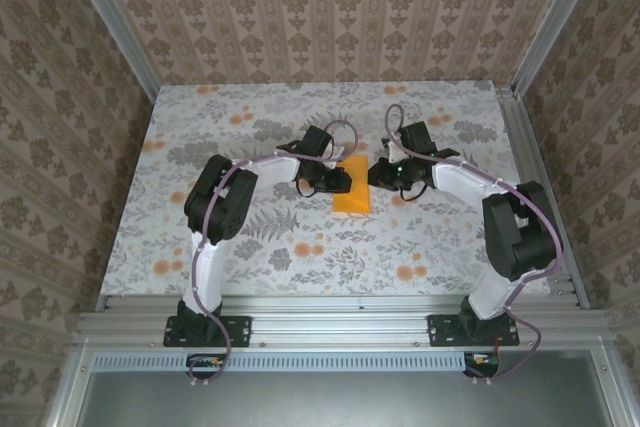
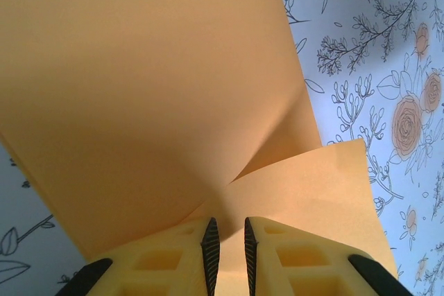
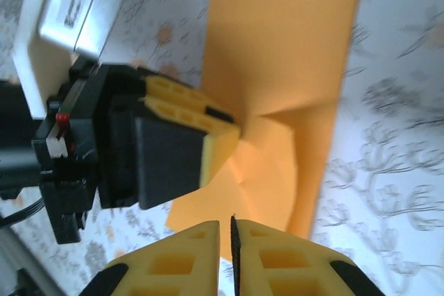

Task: Fold a paper plane with a square sheet of paper (pick it up from the middle)
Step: Fold the triangle a second time at the center of the table.

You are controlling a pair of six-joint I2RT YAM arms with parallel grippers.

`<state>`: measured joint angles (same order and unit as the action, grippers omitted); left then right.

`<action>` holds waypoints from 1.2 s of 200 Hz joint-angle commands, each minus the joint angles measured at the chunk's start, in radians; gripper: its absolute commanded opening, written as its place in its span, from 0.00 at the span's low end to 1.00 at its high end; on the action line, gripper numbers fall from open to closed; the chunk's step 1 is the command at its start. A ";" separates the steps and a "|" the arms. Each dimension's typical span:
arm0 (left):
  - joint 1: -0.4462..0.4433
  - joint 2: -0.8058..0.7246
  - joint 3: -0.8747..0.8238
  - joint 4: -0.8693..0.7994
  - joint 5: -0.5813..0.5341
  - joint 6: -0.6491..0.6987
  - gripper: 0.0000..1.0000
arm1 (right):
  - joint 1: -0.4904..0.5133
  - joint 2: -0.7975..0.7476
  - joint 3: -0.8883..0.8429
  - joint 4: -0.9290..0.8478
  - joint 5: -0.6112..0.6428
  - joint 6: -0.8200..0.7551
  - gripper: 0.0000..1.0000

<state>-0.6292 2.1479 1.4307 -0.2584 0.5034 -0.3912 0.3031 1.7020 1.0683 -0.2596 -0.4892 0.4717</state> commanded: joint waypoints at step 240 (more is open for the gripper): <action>0.033 0.129 -0.033 -0.144 -0.077 0.073 0.22 | 0.047 0.184 -0.063 -0.015 0.075 -0.051 0.10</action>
<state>-0.6106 2.1628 1.4445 -0.2741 0.5514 -0.3641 0.3561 1.9133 1.0702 -0.2070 -0.4870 0.4480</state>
